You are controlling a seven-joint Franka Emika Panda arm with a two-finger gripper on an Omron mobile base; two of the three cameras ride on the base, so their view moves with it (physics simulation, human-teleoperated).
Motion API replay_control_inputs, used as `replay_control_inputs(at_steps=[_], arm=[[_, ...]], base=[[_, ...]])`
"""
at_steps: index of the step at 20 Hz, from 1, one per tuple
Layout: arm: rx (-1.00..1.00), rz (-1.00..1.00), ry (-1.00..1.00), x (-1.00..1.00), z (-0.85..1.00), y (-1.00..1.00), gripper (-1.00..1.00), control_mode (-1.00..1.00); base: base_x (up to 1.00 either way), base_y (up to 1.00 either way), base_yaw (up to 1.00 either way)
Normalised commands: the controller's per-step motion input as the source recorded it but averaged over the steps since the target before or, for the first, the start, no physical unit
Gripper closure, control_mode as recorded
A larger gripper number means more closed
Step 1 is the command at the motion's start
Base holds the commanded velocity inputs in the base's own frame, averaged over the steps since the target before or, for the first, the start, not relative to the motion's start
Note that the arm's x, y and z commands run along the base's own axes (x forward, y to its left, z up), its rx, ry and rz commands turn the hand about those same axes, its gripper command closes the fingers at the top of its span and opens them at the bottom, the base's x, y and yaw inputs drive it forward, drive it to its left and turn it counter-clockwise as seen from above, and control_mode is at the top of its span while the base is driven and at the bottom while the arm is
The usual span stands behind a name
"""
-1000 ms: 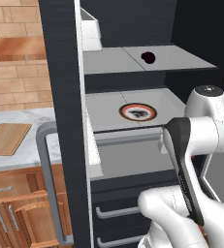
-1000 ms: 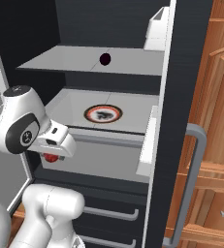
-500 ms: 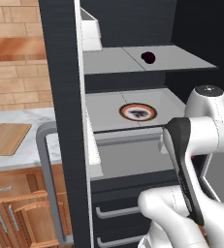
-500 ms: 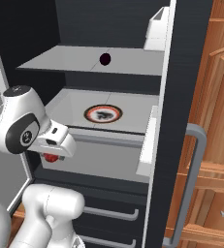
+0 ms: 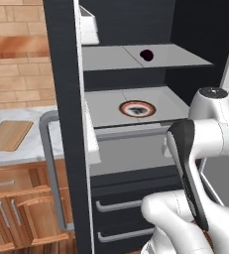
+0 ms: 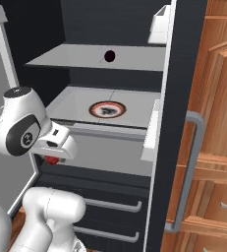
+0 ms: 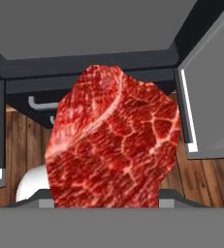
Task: Retrieve the steak from the fridge and place it on the cutting board.
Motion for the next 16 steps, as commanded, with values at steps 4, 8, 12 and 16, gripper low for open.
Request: replay_control_inputs(at_steps=[4,8,12,16], arm=[[0.00,0.00,0.00,0.00,0.00,0.00,1.00,1.00],[0.00,0.00,0.00,0.00,0.00,0.00,1.00,1.00],[0.00,0.00,0.00,0.00,0.00,0.00,1.00,1.00],[0.00,0.00,0.00,0.00,0.00,0.00,1.00,1.00]], base=[[-0.50,0.00,-0.02],[-0.51,0.00,-0.02],[-0.49,0.00,-0.02],[-0.41,0.00,-0.02]])
